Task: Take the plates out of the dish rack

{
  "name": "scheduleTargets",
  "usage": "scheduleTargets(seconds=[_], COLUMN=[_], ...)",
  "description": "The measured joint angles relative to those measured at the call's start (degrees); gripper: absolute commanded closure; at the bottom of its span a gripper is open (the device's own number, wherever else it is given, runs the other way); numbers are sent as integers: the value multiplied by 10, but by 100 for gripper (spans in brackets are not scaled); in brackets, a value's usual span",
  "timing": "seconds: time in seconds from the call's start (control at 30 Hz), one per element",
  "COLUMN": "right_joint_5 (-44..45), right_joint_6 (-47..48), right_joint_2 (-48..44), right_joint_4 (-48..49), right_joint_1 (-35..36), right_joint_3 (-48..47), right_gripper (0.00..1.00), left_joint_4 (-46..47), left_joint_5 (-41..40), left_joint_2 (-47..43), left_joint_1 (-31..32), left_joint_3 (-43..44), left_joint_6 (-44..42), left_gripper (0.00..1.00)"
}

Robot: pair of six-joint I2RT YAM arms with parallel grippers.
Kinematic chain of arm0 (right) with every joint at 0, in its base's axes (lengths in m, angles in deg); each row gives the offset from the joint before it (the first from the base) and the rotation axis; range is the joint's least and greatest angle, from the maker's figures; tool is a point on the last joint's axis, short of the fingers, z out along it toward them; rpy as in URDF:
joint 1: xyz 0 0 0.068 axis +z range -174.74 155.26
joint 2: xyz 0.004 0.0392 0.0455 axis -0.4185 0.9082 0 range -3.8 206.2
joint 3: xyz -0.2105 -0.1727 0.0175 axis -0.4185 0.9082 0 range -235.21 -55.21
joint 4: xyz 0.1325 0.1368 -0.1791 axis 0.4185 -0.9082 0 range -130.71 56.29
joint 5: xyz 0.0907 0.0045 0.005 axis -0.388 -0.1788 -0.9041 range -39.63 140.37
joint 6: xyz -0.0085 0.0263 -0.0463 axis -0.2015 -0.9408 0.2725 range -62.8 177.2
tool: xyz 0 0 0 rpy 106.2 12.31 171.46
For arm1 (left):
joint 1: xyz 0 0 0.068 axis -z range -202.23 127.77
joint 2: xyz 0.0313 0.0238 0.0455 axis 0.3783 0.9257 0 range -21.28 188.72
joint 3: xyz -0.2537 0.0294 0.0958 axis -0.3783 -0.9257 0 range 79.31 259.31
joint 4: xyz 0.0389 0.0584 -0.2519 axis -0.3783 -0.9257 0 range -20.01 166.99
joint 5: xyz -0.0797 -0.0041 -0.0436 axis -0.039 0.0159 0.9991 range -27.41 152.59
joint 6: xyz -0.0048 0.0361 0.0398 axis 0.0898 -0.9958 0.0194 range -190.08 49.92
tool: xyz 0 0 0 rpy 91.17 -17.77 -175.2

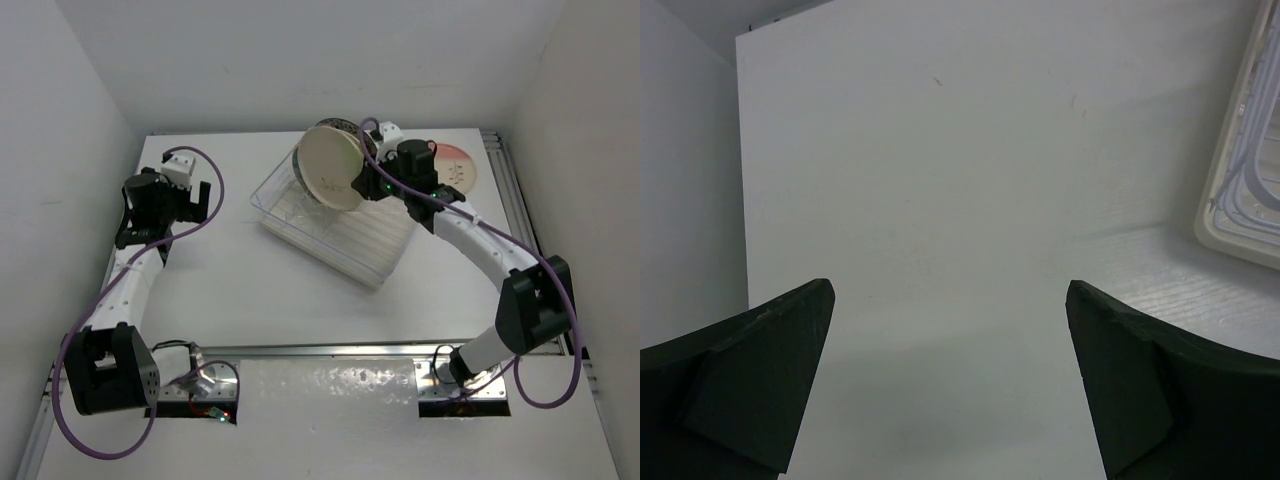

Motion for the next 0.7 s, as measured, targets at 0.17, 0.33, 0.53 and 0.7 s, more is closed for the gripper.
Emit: scheduleTargets(seconds=[0.17,0.33,0.53,0.7], right_joint_5=[-12,-27,-50,-28], right_joint_6=[-68,-148,-313,-440], right_joint_2=[1,7,35,78], right_joint_4=[15,49,126,208], right_joint_1=[-2,-12,-98,-208], right_joint_3=[-72,-120,-134,-127], right_gripper=[100,100,100,100], left_joint_4=[0,0,0,0], left_joint_5=[0,0,4,12], left_joint_2=[0,0,0,0], left_joint_1=[0,0,0,0], left_joint_3=[0,0,0,0], left_joint_6=[0,0,3,10], left_gripper=[0,0,0,0])
